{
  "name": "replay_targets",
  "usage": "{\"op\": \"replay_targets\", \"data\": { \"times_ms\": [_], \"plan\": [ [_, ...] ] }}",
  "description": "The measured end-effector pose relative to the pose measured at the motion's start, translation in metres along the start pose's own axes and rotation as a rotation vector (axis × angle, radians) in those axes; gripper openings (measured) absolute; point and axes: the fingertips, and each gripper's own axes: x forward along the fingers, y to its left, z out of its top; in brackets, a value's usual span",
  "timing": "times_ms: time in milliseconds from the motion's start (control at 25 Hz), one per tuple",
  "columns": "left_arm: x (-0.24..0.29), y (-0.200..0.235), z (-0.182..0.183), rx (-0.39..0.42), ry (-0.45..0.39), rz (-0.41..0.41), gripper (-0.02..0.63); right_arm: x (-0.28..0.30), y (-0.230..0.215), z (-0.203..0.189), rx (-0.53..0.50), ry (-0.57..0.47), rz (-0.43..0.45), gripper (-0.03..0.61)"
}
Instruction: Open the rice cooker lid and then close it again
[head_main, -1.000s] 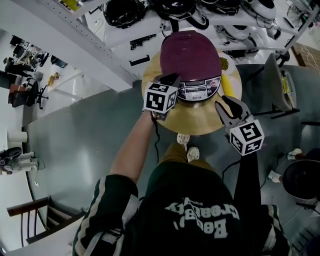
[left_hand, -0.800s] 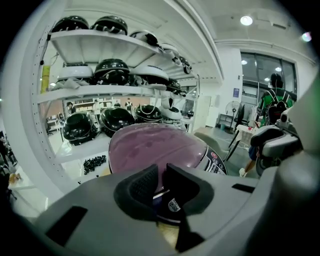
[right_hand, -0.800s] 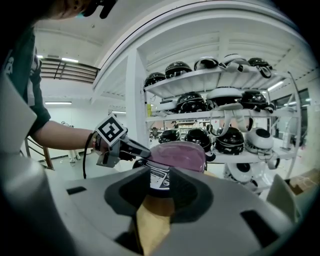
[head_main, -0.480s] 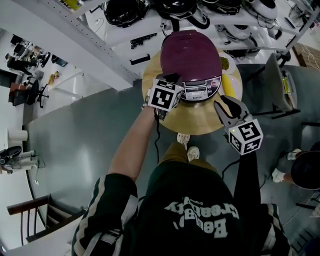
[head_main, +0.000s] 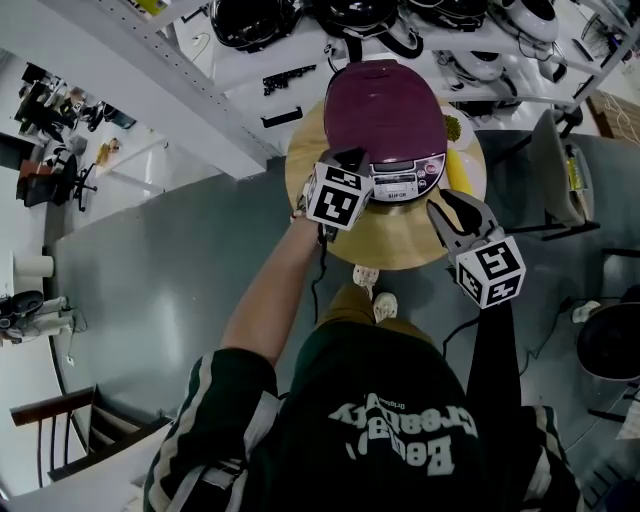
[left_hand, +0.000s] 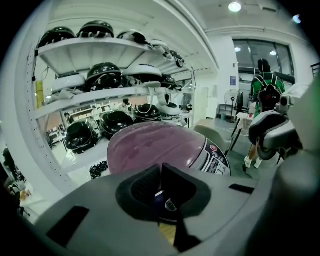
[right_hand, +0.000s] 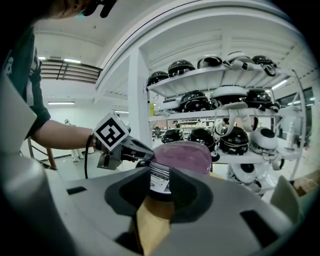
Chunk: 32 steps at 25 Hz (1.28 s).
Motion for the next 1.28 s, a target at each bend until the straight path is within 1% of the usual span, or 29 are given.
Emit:
{"op": "replay_targets", "data": {
  "times_ms": [200, 360, 440, 520, 600, 640, 680, 760, 960, 1120, 1200, 1280],
  "plan": [
    [-0.001, 0.001, 0.0, 0.009, -0.046, 0.023, 0.005, -0.007, -0.009, 0.002, 0.018, -0.004, -0.046, 0.12],
    [-0.006, -0.005, 0.002, 0.06, -0.081, 0.027, 0.006, -0.018, -0.017, 0.005, 0.022, -0.012, -0.092, 0.12],
    [-0.015, -0.01, 0.009, 0.06, -0.133, 0.045, 0.011, -0.025, -0.024, 0.008, 0.033, -0.021, -0.128, 0.12],
    [-0.028, -0.009, 0.02, 0.047, -0.195, 0.098, 0.052, -0.034, -0.03, 0.012, 0.038, -0.037, -0.164, 0.12],
    [-0.044, -0.006, 0.03, 0.015, -0.255, 0.151, 0.063, -0.043, -0.034, 0.016, 0.025, -0.052, -0.197, 0.12],
    [-0.052, -0.005, 0.035, -0.003, -0.284, 0.168, 0.084, -0.046, -0.036, 0.019, 0.013, -0.061, -0.214, 0.121],
    [-0.061, -0.006, 0.04, -0.015, -0.31, 0.179, 0.091, -0.05, -0.037, 0.022, 0.001, -0.072, -0.231, 0.123],
    [-0.079, -0.01, 0.049, -0.011, -0.354, 0.194, 0.101, -0.056, -0.037, 0.03, -0.016, -0.101, -0.261, 0.131],
    [-0.121, -0.027, 0.067, 0.041, -0.456, 0.192, 0.112, -0.068, -0.032, 0.051, -0.045, -0.185, -0.297, 0.145],
    [-0.142, -0.037, 0.067, 0.021, -0.503, 0.171, 0.12, -0.068, -0.025, 0.062, -0.135, -0.195, -0.295, 0.168],
    [-0.149, -0.039, 0.065, 0.011, -0.515, 0.166, 0.12, -0.068, -0.021, 0.069, -0.144, -0.209, -0.289, 0.178],
    [-0.156, -0.04, 0.064, 0.008, -0.534, 0.172, 0.149, -0.069, -0.016, 0.073, -0.143, -0.223, -0.28, 0.185]
  ]
}}
